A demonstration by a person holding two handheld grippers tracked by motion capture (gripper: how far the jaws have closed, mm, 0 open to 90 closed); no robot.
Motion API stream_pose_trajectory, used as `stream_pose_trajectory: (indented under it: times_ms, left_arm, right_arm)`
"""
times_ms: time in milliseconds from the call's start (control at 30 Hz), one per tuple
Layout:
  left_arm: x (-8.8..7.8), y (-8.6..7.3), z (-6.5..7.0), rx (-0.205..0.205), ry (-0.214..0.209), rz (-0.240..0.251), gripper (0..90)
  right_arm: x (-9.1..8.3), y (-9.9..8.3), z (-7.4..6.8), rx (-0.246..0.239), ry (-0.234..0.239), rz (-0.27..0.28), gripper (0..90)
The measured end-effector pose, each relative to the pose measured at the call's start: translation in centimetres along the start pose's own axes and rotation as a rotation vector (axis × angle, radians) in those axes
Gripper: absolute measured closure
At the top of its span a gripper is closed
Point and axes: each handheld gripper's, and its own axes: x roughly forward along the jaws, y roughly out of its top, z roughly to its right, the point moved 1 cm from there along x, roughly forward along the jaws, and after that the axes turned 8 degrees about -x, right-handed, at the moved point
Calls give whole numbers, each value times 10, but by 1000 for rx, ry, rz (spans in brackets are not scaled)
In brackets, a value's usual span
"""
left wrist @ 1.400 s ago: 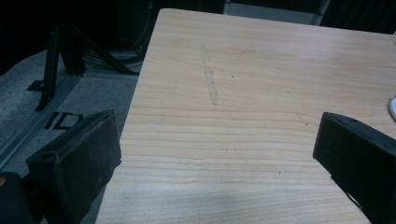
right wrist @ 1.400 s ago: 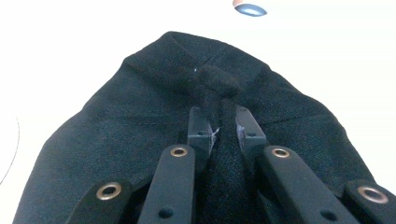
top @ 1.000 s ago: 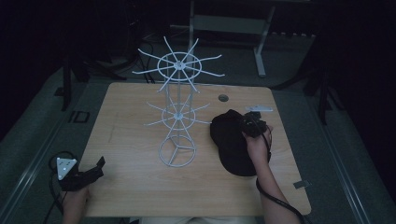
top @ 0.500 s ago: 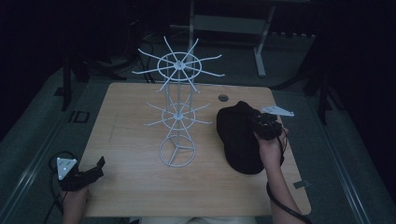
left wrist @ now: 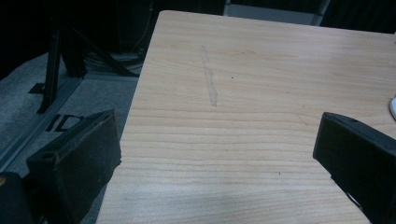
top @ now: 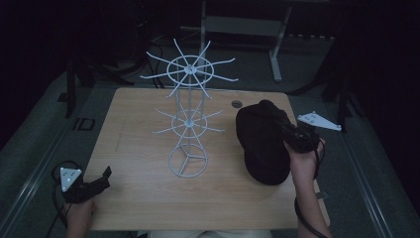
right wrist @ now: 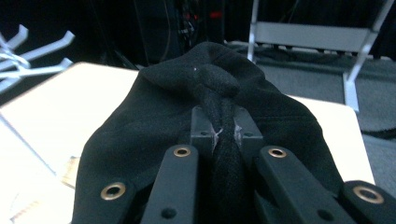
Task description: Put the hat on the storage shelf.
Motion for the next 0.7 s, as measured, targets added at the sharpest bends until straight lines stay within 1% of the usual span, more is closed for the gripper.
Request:
stream_pose_trajectory:
  times_ms: [67,167,233,300,367,400,433,467,500,533,567,700]
  left_arm:
    - [0,0,0,3,0,1,14]
    - [0,0,0,4,1,0,14]
    - [0,0,0,3,3,0,15]
    - [0,0,1,2,3,1,14]
    - [0,0,0,5,3,0,14]
    - [0,0,0,5,3,0,14]
    - [0,0,1,3,4,-1,14]
    - [1,0,1,4,3,-1,15]
    - [1,0,1,4,3,-1,15]
    - [1,0,1,4,1,-5,15]
    - [1,0,1,5,0,-4,15]
    - [1,0,1,7,0,-5,14]
  right_arm:
    - [-10,4,-1,-4,1,30,823]
    - [-24,13,-3,-12,15,67,823]
    - [-35,21,-5,-23,25,94,823]
    - [-45,29,-7,-23,30,121,823]
    - [-55,38,-10,-38,33,153,823]
    - [-55,38,-10,-38,33,153,823]
    - [-60,43,-11,-46,29,171,823]
    - [-73,55,-12,-54,27,214,823]
    - [-73,55,-12,-54,27,214,823]
    - [-86,68,-14,-59,30,254,823]
    - [-90,72,-15,-59,32,269,823]
    - [-109,94,-23,-90,33,334,823]
